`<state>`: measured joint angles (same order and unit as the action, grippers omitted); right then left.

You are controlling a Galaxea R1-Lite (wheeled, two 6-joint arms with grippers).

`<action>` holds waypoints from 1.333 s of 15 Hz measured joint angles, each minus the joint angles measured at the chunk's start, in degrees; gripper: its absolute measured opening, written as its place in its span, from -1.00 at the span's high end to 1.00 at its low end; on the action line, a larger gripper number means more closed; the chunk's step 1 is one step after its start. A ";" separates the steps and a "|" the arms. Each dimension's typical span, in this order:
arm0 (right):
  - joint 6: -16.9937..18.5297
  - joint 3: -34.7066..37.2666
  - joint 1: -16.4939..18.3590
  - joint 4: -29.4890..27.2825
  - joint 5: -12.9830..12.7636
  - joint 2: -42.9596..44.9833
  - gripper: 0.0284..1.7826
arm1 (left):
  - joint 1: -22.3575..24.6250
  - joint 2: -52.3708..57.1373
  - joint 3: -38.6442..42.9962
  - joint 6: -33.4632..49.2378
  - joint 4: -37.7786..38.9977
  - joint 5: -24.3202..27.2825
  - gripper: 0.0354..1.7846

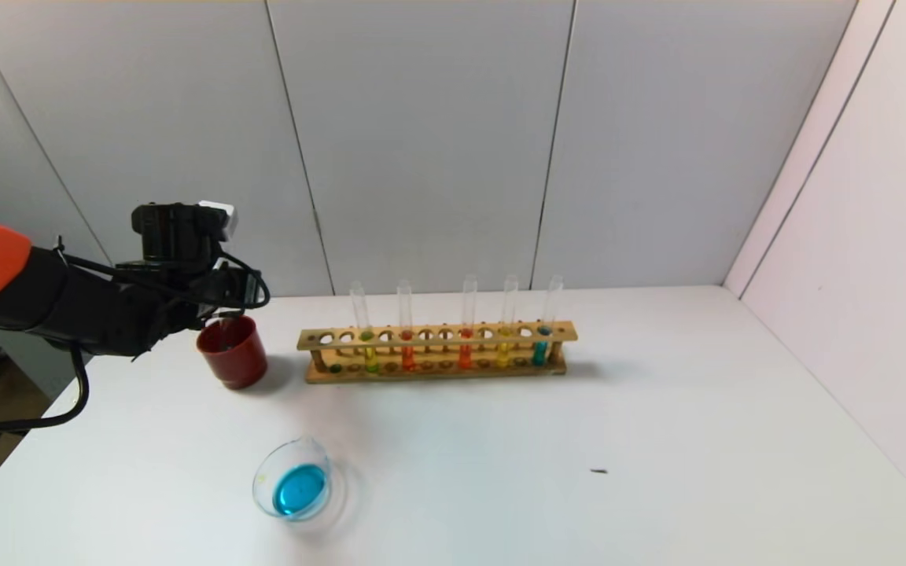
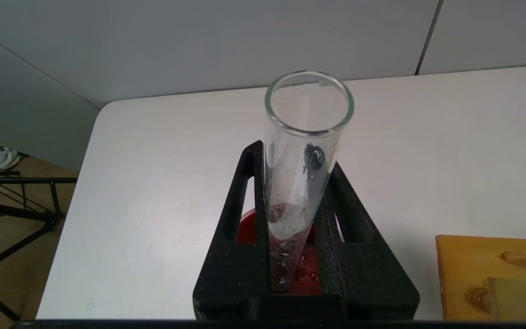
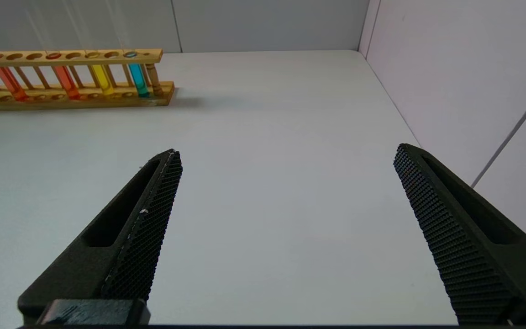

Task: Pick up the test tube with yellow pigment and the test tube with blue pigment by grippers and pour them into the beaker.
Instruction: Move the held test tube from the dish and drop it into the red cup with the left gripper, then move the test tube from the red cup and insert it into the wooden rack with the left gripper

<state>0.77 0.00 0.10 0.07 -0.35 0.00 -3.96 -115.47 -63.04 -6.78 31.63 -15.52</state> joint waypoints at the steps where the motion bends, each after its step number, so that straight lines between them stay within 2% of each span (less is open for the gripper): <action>1: 0.00 0.00 0.00 0.00 0.00 0.00 -0.91 | 0.00 0.00 1.50 0.06 1.13 -0.05 0.67; 3: 0.00 0.00 0.00 0.00 0.00 0.00 -0.91 | 0.00 -0.05 4.46 -0.38 5.00 -0.10 0.62; 5: 0.00 0.00 -0.02 0.00 0.02 0.00 -0.91 | 0.00 0.00 6.81 -0.83 8.50 -0.18 0.47; 7: 0.00 0.00 0.00 0.00 0.02 0.00 -0.91 | -0.02 0.20 7.63 -0.99 9.31 -0.18 0.19; 10: 0.00 0.00 0.00 0.00 0.00 0.00 -0.91 | -0.11 0.84 7.72 -1.02 9.35 -0.21 -0.40; 13: 0.00 0.00 0.00 0.00 0.00 0.00 -0.91 | -0.37 3.49 7.94 -0.94 9.90 0.26 -0.81; 15: 0.00 0.00 0.00 0.00 0.02 0.00 -0.91 | -1.00 6.62 9.16 -0.94 9.74 0.33 -0.93; 20: 0.00 0.00 0.00 0.00 0.00 0.00 -0.91 | -6.89 16.85 18.40 -0.13 10.07 -0.29 -0.95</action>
<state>0.77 0.00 0.10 0.07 -0.35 0.00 -10.85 -98.62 -44.64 -6.91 41.70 -15.81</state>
